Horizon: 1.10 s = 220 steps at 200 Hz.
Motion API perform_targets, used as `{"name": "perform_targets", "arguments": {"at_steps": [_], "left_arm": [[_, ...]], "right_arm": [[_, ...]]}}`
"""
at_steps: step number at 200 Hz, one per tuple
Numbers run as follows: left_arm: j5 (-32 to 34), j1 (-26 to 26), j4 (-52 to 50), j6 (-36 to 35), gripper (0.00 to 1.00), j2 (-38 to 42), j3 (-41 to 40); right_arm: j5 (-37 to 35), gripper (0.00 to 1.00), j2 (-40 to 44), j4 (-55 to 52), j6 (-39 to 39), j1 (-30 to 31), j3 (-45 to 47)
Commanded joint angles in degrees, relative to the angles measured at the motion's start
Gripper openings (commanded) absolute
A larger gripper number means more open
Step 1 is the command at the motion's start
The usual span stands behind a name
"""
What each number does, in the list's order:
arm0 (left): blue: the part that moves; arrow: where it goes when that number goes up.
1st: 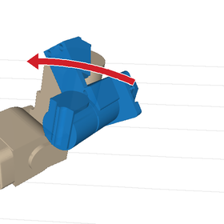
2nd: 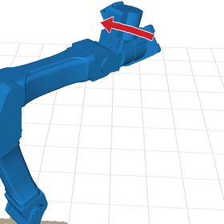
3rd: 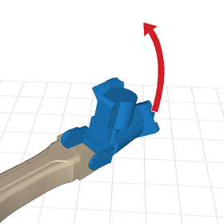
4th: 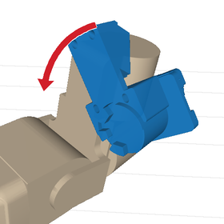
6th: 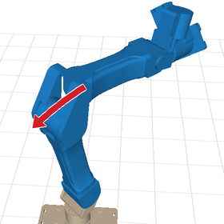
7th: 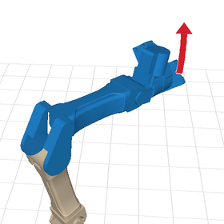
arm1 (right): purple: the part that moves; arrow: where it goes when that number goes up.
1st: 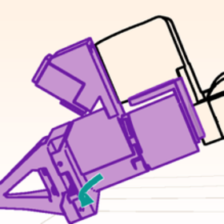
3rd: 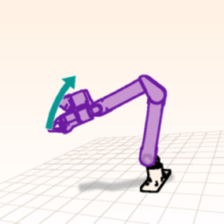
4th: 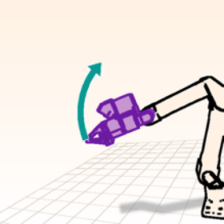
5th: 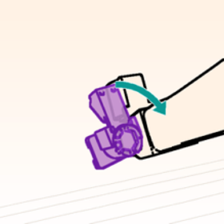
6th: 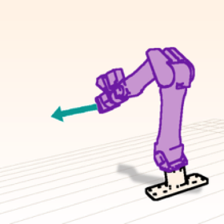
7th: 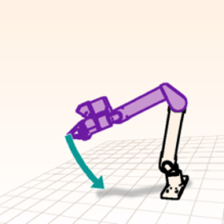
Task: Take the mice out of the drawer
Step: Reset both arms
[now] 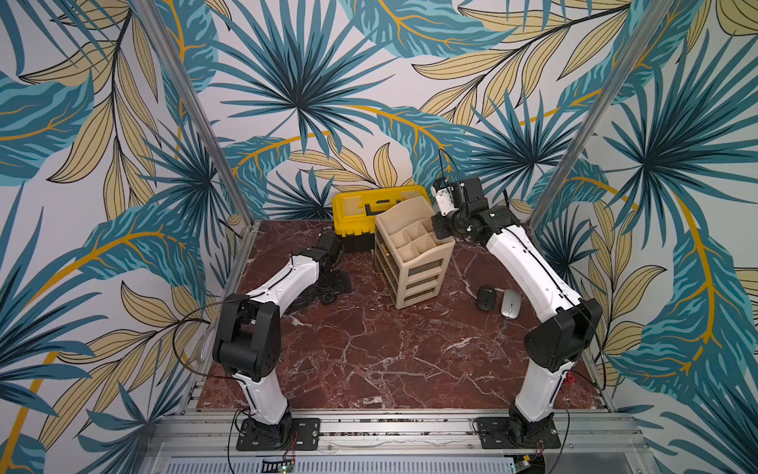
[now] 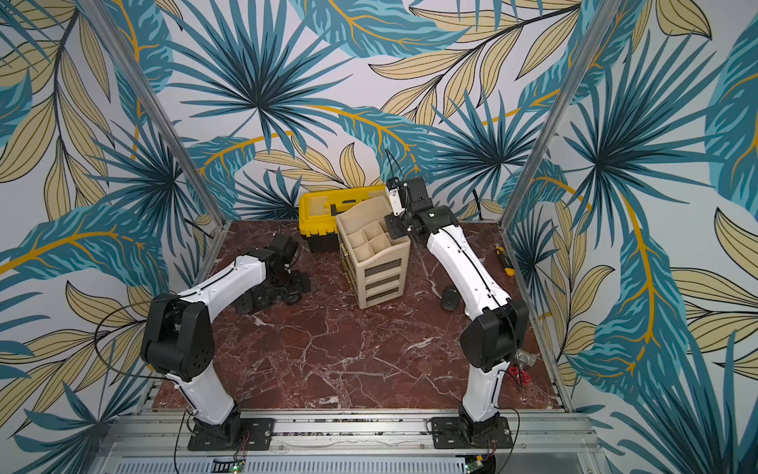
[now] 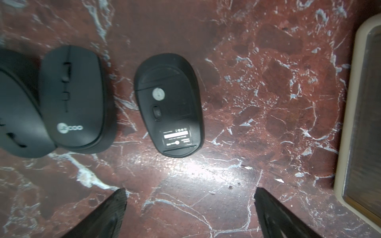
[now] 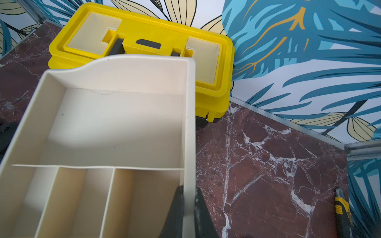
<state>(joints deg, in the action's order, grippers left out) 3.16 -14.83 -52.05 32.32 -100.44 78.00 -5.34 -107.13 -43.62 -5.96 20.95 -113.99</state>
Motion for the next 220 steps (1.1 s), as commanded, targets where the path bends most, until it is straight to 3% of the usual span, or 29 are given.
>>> {"name": "perform_targets", "arguments": {"at_steps": [1,25,50,72,84,108,131,145,160,178,203,220], "left_arm": [[1.2,1.0,-0.1,-1.3,1.00,3.1,-0.8],[0.5,1.2,0.1,-2.0,1.00,3.5,-0.6],[-6.7,0.3,3.2,-5.0,1.00,4.7,-1.3],[-0.4,-2.5,2.8,-5.4,1.00,8.1,-2.8],[2.2,-3.1,4.2,-5.2,1.00,11.2,-5.1],[2.7,-3.1,6.8,-5.1,1.00,17.0,-9.5],[3.3,-3.2,6.6,-5.9,1.00,19.9,-10.5],[3.1,-3.2,6.4,-6.8,1.00,20.7,-10.3],[1.7,-3.2,6.4,-8.3,1.00,21.2,-10.2],[-1.2,-3.2,6.5,-8.8,1.00,21.5,-10.0],[-2.9,-3.2,8.4,-8.6,1.00,22.8,-11.0],[-3.0,-3.1,10.3,-9.0,1.00,23.7,-12.3]], "right_arm": [[-2.1,0.00,-3.5,-9.3,-1.5,0.1,3.1],[-2.5,0.00,-4.0,-9.5,-1.3,0.1,2.0],[-3.4,0.00,-4.2,-9.6,-0.2,0.1,0.6],[-2.1,0.21,-4.0,-9.9,0.5,0.1,-0.6],[-1.1,0.40,-3.7,-9.8,1.2,0.1,-1.3],[-0.3,0.50,-0.8,-8.5,4.6,0.1,-2.1],[-7.4,0.76,6.5,-1.1,7.7,-0.1,3.8],[-13.5,0.87,10.3,0.9,9.8,-0.8,7.6],[-19.1,0.88,12.2,-2.0,13.5,-3.0,10.2],[-20.4,0.89,14.0,-6.6,19.7,-7.9,14.9],[-17.6,0.88,20.8,-4.3,25.9,-14.3,28.3],[-13.3,0.88,26.7,1.7,26.0,-16.0,37.1]]}}
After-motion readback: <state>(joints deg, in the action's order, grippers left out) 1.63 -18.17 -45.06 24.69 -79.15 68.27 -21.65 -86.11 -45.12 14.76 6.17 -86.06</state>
